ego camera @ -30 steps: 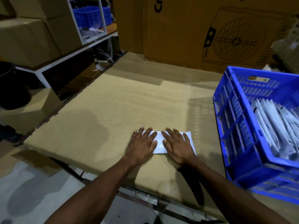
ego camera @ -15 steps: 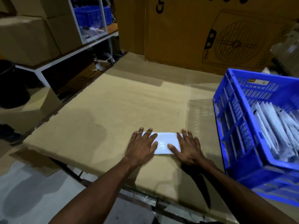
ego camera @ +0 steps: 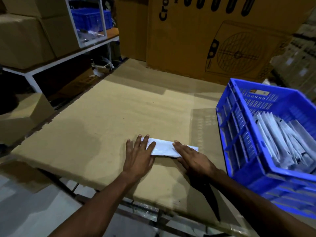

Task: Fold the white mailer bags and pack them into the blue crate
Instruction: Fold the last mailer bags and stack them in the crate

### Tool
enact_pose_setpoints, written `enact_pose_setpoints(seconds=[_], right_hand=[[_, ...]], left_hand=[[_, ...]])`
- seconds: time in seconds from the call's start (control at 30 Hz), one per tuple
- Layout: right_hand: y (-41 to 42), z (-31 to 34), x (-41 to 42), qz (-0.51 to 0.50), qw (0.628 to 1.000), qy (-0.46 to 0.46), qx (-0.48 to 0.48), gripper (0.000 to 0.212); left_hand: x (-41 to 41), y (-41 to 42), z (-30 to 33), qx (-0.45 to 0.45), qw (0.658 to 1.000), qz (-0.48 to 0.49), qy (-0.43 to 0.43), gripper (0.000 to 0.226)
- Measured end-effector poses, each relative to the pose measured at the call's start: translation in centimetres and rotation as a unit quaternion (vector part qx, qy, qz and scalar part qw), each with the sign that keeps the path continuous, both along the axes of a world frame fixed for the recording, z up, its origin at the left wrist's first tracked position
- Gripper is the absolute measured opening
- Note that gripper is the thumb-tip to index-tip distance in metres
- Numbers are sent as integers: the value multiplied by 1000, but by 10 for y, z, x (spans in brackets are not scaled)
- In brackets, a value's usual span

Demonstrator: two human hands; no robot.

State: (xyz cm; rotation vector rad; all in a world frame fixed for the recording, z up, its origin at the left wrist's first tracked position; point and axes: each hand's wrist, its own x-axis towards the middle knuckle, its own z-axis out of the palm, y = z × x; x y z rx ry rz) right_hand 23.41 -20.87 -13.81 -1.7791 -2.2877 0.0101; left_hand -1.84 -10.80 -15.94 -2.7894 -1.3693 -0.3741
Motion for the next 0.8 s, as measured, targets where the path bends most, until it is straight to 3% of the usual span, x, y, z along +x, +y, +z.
enact_pose_setpoints(seconds=[0.07, 0.1, 0.2, 0.33, 0.43, 0.57, 0.8], right_hand=[[-3, 5, -7, 77, 994, -72, 35, 105], [-4, 6, -10, 124, 983, -129, 40, 102], [-4, -4, -15, 186, 954, -227, 59, 66], [11, -3, -11, 176, 958, -202, 100, 40], [18, 15, -13, 158, 964, -172, 124, 31], [17, 40, -14, 108, 977, -142, 116, 36], [28, 62, 3, 87, 981, -155, 76, 48]], left_hand=[[2, 2, 0, -44, 999, 17, 8, 67], [3, 2, 1, -63, 998, 23, 2, 68], [2, 6, 1, -101, 995, 21, 6, 66], [0, 1, 1, -84, 996, 22, -31, 72], [0, -6, 9, -71, 989, 85, -101, 93], [1, -10, 17, -39, 983, 121, -134, 104], [5, -7, 8, -26, 990, 116, -82, 94]])
